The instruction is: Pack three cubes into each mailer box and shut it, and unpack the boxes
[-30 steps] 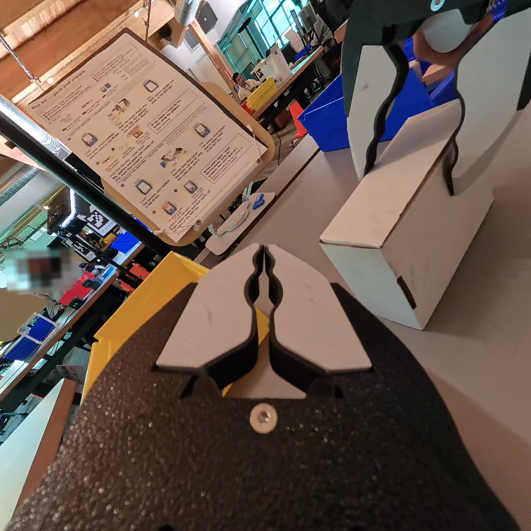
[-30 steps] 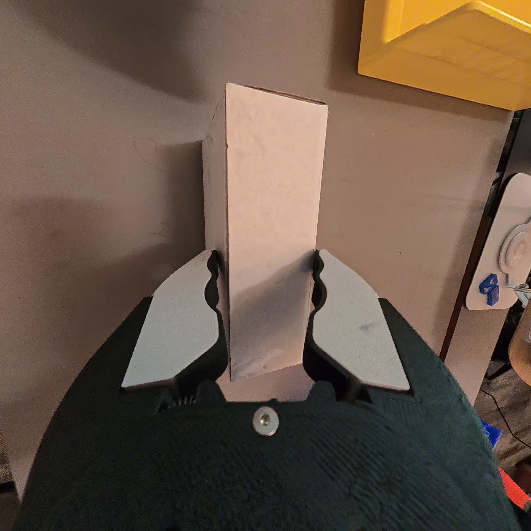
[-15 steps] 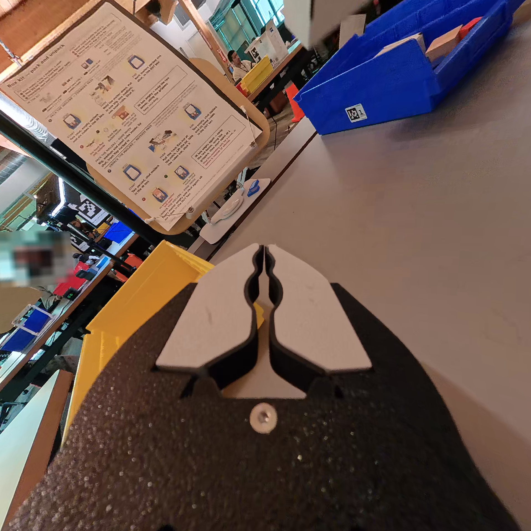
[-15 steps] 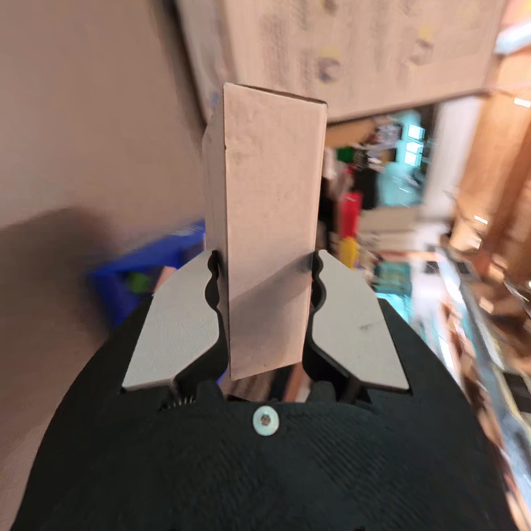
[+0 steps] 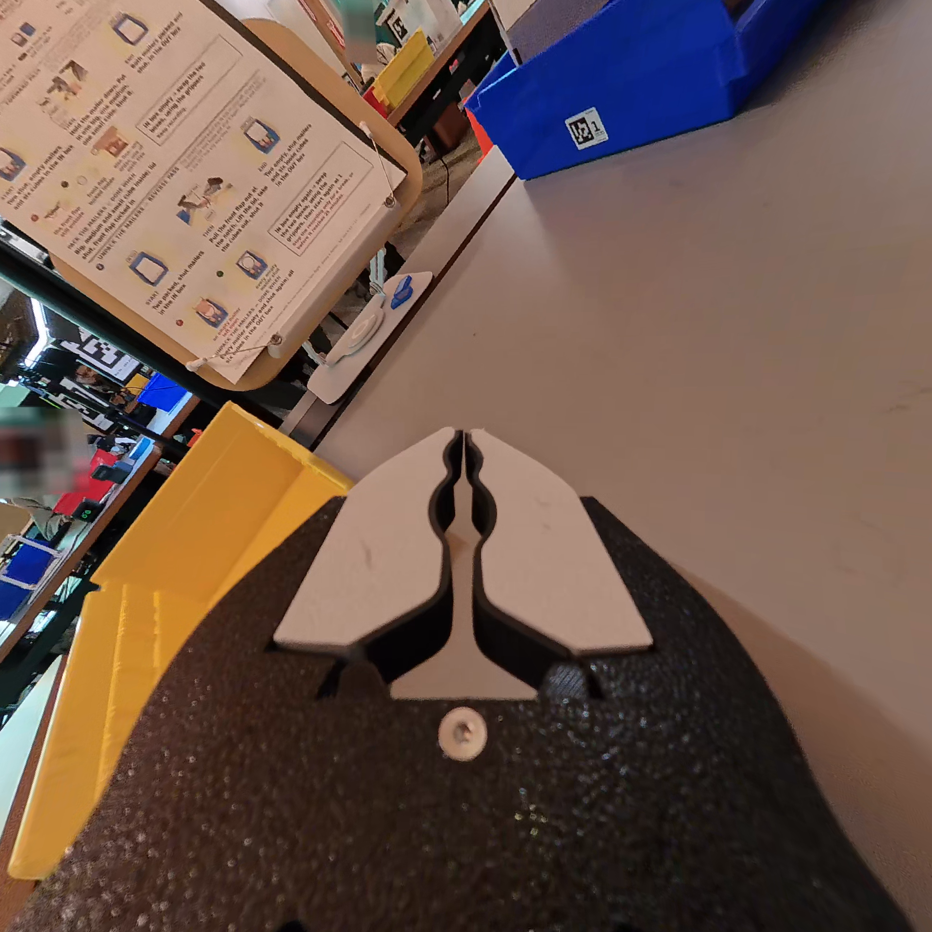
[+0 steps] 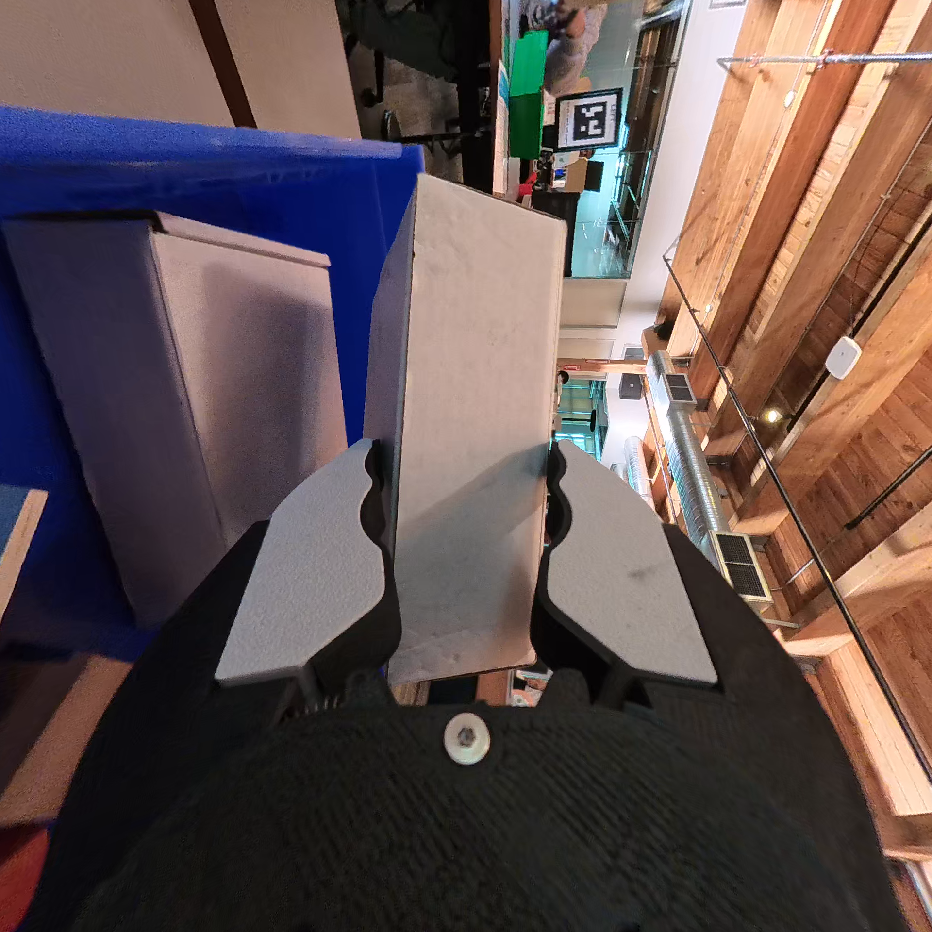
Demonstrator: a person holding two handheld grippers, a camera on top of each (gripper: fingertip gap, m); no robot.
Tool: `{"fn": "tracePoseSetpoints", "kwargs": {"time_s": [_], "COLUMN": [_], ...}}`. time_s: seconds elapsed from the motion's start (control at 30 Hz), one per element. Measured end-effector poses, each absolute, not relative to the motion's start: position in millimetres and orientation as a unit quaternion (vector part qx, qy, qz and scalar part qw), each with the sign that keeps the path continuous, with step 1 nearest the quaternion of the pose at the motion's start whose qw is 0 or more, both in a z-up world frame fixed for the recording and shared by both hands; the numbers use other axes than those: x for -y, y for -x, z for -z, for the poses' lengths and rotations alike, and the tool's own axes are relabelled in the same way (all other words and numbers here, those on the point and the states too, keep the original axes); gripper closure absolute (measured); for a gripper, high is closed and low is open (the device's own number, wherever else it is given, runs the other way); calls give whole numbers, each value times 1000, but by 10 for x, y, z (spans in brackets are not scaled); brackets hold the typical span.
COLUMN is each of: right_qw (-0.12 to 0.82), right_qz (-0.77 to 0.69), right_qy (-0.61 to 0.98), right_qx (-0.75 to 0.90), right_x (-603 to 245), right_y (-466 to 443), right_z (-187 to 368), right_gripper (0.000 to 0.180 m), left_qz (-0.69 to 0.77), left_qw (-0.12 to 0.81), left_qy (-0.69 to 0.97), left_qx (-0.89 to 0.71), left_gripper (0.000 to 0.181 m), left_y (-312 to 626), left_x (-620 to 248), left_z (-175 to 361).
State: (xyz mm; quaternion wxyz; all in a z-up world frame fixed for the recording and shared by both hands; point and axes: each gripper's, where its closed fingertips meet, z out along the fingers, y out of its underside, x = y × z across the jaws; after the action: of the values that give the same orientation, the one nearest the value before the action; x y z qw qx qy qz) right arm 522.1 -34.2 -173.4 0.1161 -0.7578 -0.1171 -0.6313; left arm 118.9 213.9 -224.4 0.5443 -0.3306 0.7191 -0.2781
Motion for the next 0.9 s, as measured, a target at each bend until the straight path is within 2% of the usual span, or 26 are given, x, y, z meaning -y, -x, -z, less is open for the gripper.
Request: {"fn": "tracePoseSetpoints", "kwargs": {"time_s": [0.03,0.27,0.33,0.43,0.67,0.73,0.83,0.9], "right_qw": [123,140,122,120,178,240,400,472], "right_qz": [628,581,520,491,445,455,370,324], "right_qy": [760,784,825,842,874,858,831,804], "right_qx": [110,167,182,190,85,-1,-115,-157], "right_x": [331,262,342,457,772,884,922,989], "right_y": [-5254,-5178,-5109,-5079,-4945,-4779,-4282,-4030], "right_z": [1777,2052,2260,2319,2183,1999,1827,1731], "right_gripper": [117,120,113,118,121,124,124,125], "left_qz": [277,287,288,280,325,353,392,416], "left_qw": [542,517,508,500,480,470,433,394], "left_qy": [332,334,330,321,335,348,382,429], "left_qx": [-721,-734,-742,-754,-743,-730,-716,-699], "left_gripper": [181,181,180,180,177,176,173,161], "left_y": [-1196,-1253,-1269,-1288,-1293,-1295,-1352,-1503], "left_x": [-2143,-2030,-1965,-1886,-1724,-1658,-1495,-1326], "left_z": [2272,2428,2477,2535,2437,2363,2338,2336]}}
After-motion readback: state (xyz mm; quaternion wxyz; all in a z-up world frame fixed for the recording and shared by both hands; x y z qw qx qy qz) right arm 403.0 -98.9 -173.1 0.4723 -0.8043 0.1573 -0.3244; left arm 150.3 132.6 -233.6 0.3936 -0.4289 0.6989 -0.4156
